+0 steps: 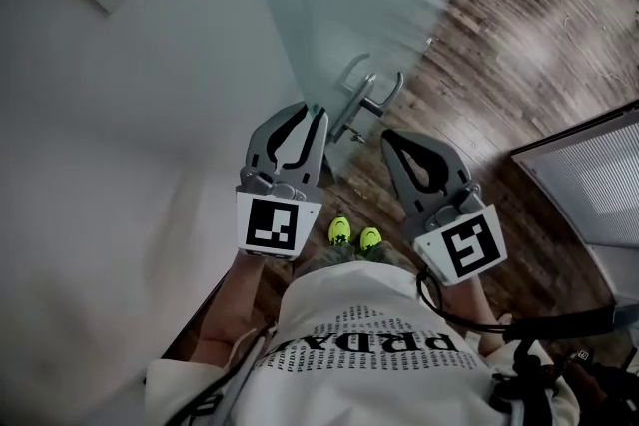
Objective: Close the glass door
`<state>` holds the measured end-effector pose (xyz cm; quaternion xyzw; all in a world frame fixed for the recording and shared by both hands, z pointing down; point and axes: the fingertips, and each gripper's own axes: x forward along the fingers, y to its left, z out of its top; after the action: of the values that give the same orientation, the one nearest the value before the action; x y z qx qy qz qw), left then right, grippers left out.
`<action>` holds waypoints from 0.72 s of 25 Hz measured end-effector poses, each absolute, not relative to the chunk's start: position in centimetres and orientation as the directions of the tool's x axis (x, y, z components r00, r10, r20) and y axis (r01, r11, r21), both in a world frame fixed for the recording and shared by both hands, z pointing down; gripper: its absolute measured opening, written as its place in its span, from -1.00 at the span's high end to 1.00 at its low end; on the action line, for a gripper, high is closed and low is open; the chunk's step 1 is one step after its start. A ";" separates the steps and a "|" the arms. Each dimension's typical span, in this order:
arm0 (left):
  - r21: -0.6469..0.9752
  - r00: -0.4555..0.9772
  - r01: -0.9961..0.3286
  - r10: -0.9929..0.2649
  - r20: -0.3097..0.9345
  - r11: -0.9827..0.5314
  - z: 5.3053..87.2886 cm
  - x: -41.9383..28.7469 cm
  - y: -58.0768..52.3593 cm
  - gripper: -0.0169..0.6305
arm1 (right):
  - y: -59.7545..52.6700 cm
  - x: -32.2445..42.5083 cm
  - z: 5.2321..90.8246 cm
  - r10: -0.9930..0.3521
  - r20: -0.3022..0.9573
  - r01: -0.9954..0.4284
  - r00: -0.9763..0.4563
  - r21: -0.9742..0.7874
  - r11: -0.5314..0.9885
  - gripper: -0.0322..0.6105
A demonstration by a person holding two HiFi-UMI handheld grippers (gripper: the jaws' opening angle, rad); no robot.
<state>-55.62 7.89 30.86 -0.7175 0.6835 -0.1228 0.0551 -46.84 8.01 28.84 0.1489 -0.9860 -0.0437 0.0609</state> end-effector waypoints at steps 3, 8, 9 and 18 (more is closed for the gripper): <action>-0.277 0.099 -0.953 -0.989 0.105 -0.125 31.3 -54.5 8.0 0.76 | 7.9 -47.0 29.2 -0.308 0.108 -0.298 -0.945 0.100 0.949 0.91; -0.305 0.198 -0.926 -0.974 0.109 -0.223 30.6 -49.0 9.1 0.75 | 8.6 -43.9 28.0 -0.344 0.095 -0.332 -0.934 0.124 0.935 0.91; -0.311 0.219 -0.919 -0.969 0.111 -0.243 30.6 -48.0 9.2 0.75 | 8.5 -43.4 27.9 -0.357 0.093 -0.344 -0.930 0.128 0.930 0.91; -0.342 0.294 -0.887 -0.950 0.103 -0.311 30.4 -40.2 9.1 0.72 | 7.4 -37.1 26.4 -0.395 0.053 -0.386 -0.917 0.127 0.914 0.91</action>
<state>-40.17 9.11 30.36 -0.7967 0.5765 -0.1444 0.1104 -37.15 7.42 26.38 0.1996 -0.9774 -0.0572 0.0386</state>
